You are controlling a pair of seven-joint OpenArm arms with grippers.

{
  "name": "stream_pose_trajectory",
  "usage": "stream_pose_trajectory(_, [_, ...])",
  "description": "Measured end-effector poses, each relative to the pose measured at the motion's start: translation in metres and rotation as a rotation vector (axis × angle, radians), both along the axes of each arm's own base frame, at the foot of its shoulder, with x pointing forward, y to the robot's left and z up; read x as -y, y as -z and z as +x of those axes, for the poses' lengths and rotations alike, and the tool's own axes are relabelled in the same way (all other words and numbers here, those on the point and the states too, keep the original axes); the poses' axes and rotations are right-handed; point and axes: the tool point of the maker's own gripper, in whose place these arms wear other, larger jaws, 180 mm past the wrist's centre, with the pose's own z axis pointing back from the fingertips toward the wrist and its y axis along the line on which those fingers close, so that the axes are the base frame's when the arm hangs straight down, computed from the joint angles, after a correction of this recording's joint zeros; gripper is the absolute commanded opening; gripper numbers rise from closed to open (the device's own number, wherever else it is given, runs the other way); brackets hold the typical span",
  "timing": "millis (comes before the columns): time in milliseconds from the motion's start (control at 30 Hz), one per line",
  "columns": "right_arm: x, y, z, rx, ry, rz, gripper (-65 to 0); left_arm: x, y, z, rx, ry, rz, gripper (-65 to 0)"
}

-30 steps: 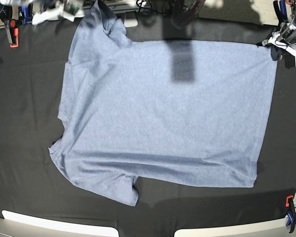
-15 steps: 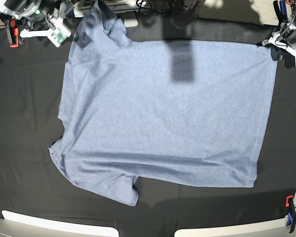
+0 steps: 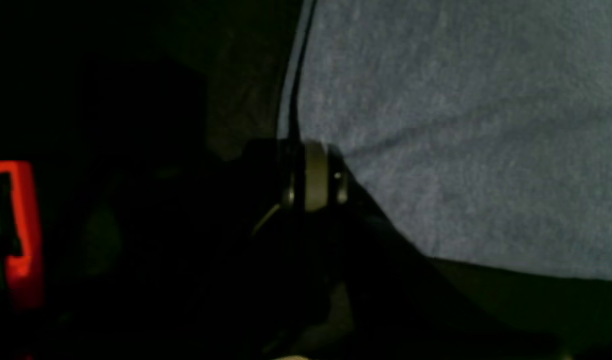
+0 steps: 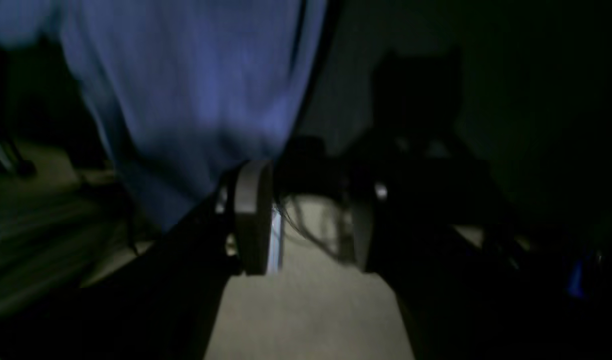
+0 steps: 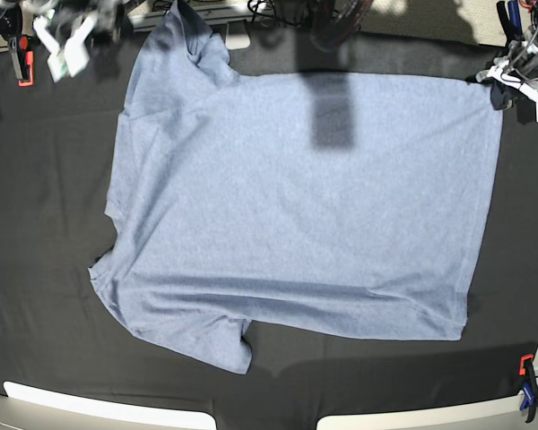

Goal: Layout the t-shirt on the table in an organized manner, then fold the t-shirt properly
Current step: 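Hold the shirt corners with both grippers and lift the shirt slightly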

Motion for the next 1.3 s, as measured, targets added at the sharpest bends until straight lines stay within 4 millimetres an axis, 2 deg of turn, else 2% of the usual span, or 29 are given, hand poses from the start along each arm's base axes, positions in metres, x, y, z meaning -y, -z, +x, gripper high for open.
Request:
stream_pose_trajectory(167, [-0.019, 0.027, -0.003, -0.065, 0.029, 0.086, -40.3, 0.000, 0.000, 0.000, 0.000, 0.000, 0.001, -65.0])
stream_pose_trajectory(267, [-0.015, 0.037, -0.002, -0.081, 0.053, 0.090, -40.4, 0.000, 0.000, 0.000, -0.001, 0.001, 0.001, -65.0])
stream_pose_trajectory(533, [-0.009, 0.037, 0.007, -0.053, 0.056, 0.058, -40.4, 0.000, 0.000, 0.000, -0.001, 0.001, 0.001, -65.0])
stream_pose_trajectory(733, [0.006, 0.036, 0.027, -0.019, 0.130, 0.004, -40.4, 0.000, 0.000, 0.000, -0.001, 0.001, 0.001, -65.0])
stream_pose_trajectory(833, [0.005, 0.037, 0.029, -0.016, 0.135, 0.007, -40.4, 0.000, 0.000, 0.000, -0.001, 0.001, 0.001, -65.0])
stream_pose_trajectory(967, [-0.004, 0.037, 0.029, -0.008, 0.143, 0.035, -40.4, 0.000, 0.000, 0.000, -0.001, 0.001, 0.001, -65.0])
stream_pose_trajectory(1200, [-0.036, 0.033, 0.026, -0.001, 0.088, 0.169, -40.4, 0.000, 0.000, 0.000, -0.001, 0.001, 0.001, -65.0])
stream_pose_trajectory(1300, [-0.039, 0.034, 0.024, -0.010, 0.073, 0.173, -40.4, 0.000, 0.000, 0.000, 0.000, 0.001, 0.001, -65.0])
